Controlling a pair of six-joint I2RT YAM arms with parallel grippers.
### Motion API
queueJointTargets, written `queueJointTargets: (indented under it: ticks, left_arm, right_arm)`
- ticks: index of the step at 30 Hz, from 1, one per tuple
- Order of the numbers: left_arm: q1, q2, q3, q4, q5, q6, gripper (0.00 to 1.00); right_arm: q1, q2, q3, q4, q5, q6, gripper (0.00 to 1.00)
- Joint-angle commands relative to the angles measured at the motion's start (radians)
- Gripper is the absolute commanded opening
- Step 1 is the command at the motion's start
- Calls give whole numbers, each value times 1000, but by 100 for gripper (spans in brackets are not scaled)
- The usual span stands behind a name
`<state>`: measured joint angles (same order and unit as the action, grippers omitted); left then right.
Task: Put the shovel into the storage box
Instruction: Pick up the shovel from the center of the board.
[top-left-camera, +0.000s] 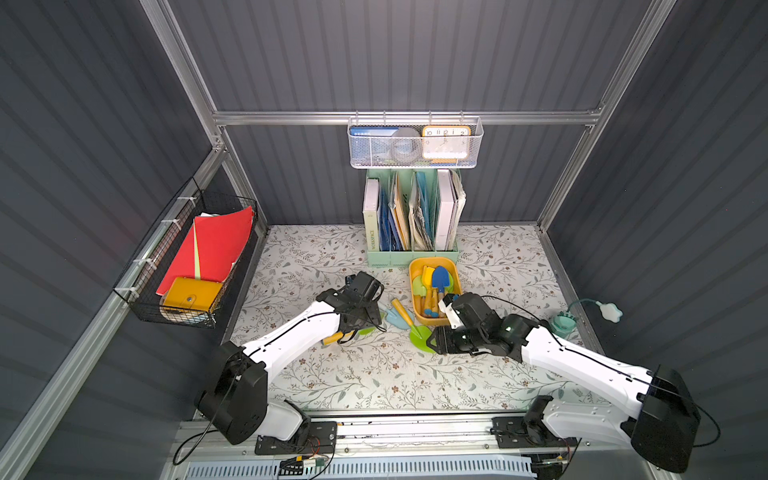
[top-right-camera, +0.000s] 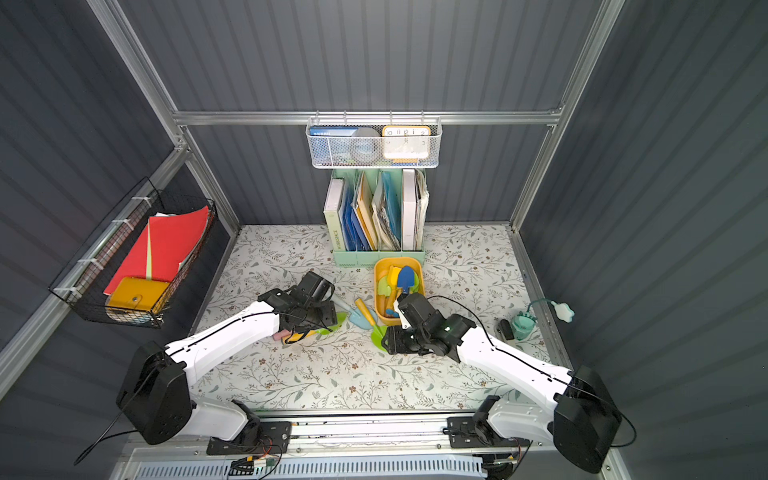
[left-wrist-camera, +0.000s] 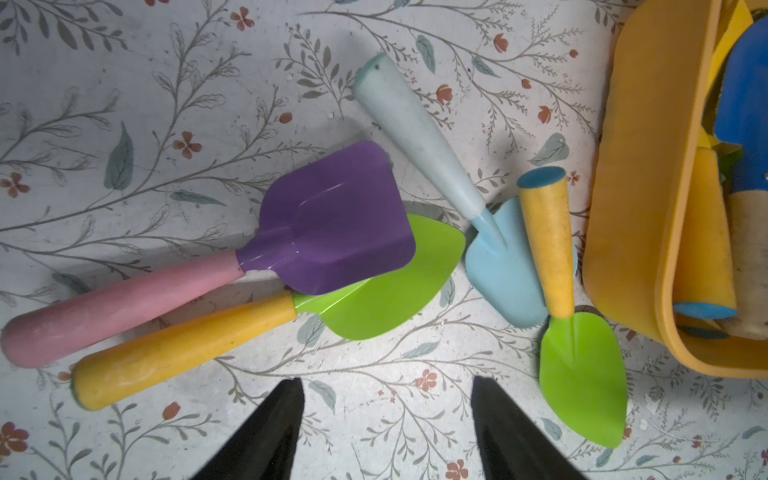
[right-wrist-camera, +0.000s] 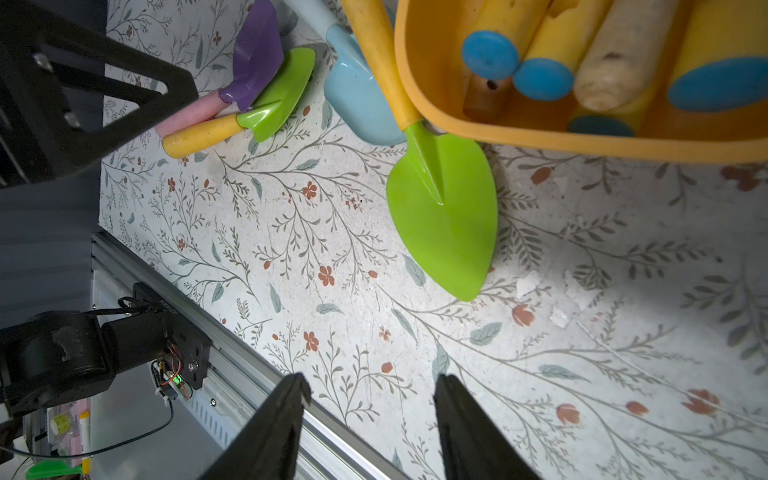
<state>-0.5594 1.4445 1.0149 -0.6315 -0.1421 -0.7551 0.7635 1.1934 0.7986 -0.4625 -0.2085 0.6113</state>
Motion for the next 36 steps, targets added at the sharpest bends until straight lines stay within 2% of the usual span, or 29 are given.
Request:
queueJointTargets:
  ticks: [1,10,15,29,36]
  left_arm:
    - [32,-9,-23,-36,-21,37,72]
    - [123,21,-72,-26,-34,53,83]
    - [162,48,-93,15,-2,71,84]
    - [171,102,-149,82,68,83,83]
    - [168,76,-170,87,110,91,76]
  right_arm:
    - [8,-4,22,4,22,-15,56]
    - [11,-11,9,4,23,-13,56]
    - [12,-8,2,32,18,-9,56]
    - [11,-4,-12,42,31,4,55]
    - [11,8,4,45,36,1,55]
